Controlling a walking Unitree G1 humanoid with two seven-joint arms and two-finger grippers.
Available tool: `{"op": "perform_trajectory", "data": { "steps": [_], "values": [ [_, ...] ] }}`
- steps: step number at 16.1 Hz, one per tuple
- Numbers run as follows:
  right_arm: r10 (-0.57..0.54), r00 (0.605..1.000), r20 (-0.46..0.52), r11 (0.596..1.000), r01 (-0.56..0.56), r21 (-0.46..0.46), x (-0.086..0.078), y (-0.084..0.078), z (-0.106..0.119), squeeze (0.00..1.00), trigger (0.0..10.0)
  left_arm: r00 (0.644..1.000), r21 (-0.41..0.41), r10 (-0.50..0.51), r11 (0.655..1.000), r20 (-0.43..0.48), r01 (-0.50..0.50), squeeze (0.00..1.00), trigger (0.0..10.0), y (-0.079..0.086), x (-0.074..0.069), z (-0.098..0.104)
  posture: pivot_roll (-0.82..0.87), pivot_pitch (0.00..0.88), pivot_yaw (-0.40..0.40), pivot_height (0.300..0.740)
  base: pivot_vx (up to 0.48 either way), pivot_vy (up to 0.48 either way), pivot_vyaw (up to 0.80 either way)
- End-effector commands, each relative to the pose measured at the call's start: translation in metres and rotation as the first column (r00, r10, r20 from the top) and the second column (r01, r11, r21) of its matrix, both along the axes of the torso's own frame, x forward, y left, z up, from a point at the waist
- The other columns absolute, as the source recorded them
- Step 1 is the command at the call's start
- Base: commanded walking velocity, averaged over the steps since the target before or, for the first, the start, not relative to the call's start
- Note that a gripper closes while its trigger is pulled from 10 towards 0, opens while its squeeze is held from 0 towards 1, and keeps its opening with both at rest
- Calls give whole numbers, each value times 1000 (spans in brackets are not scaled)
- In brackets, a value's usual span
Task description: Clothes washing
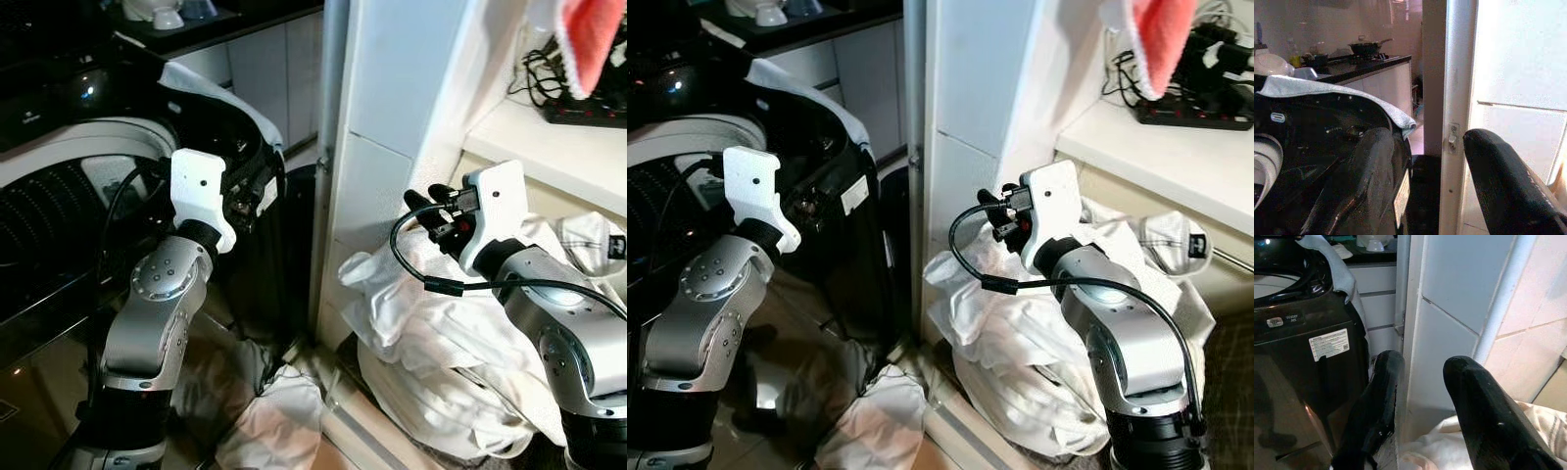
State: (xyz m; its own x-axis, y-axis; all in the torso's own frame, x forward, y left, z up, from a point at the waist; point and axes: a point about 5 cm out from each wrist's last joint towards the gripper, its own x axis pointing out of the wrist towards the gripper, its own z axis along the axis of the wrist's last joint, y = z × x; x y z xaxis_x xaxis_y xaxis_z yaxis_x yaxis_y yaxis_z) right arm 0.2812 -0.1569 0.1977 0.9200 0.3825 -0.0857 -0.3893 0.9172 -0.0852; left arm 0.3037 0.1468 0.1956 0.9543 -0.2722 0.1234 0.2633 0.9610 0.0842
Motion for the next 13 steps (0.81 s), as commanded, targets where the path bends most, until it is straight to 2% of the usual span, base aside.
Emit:
{"op": "perform_trajectory", "data": {
  "steps": [1, 13],
  "values": [
    [5, 1000, 5, 1000, -5, -10, -3, 1, 1, 0, 10000, 1000, 4, -8, 1000, 2, 8, 0, 10000, 0, -1, 2, 48, 0, 8, 740, 352, 0, 0],
    [2, 1000, -2, 1000, -2, -11, -3, 2, -1, 0, 10000, 1000, 2, -9, 1000, -2, 9, 0, 10000, 0, -1, 3, 49, 0, 10, 740, 352, 0, 0]
  ]
}}
